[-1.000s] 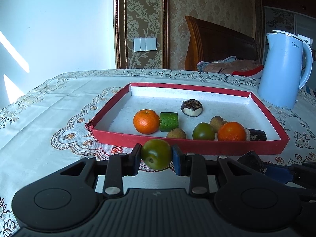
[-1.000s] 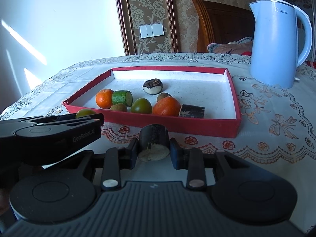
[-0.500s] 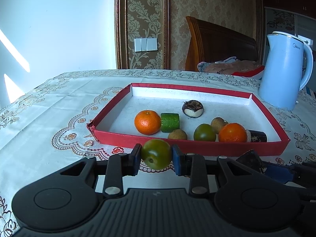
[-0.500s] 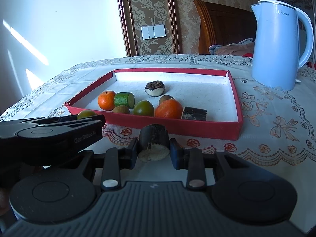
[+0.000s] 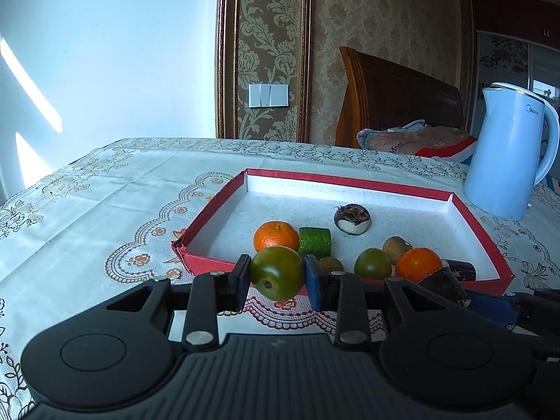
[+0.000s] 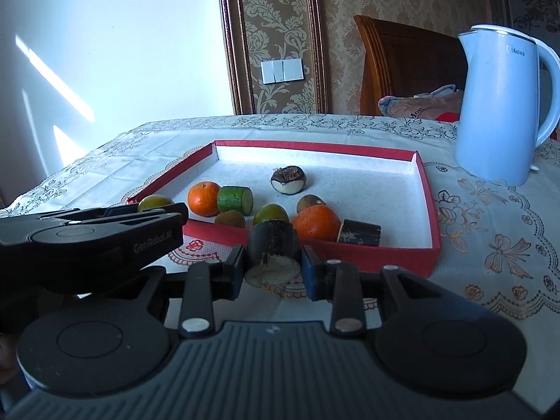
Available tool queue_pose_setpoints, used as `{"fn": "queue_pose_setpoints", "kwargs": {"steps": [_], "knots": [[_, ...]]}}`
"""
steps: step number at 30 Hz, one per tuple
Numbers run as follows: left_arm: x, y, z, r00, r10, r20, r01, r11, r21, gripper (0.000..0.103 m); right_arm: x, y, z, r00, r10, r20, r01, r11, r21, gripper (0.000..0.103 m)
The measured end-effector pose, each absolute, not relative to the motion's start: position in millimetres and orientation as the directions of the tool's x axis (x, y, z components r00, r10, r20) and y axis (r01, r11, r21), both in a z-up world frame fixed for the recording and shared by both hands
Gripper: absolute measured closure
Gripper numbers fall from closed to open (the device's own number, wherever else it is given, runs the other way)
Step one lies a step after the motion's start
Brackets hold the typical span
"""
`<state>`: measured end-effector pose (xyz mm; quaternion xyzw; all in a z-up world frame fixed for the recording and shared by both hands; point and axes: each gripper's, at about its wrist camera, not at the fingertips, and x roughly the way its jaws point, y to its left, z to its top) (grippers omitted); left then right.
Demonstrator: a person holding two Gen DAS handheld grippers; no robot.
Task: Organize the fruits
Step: 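Lift and carry the green tomato and dark cylinder toward the red box, then lower the tomato and cylinder into the box and open both grippers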
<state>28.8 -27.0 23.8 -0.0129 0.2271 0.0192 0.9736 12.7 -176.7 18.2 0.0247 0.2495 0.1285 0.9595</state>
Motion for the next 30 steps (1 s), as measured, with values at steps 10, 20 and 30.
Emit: {"fn": "queue_pose_setpoints", "kwargs": {"steps": [10, 20, 30], "knots": [[50.1, -17.3, 43.1, 0.907, 0.047, -0.418, -0.06, 0.998, -0.019, 0.071, 32.1, -173.0, 42.6, 0.871, 0.248, -0.425, -0.236, 0.968, 0.08, 0.071], [93.4, -20.7, 42.0, 0.892, 0.082, -0.444, -0.092, 0.996, -0.001, 0.071, 82.4, -169.6, 44.0, 0.864, 0.215, -0.455, -0.222, 0.974, 0.039, 0.071], [120.7, -19.8, 29.7, 0.872, 0.034, -0.488, -0.062, 0.997, -0.041, 0.071, 105.7, -165.6, 29.4, 0.853, 0.2, -0.481, -0.217, 0.976, 0.021, 0.071]]}}
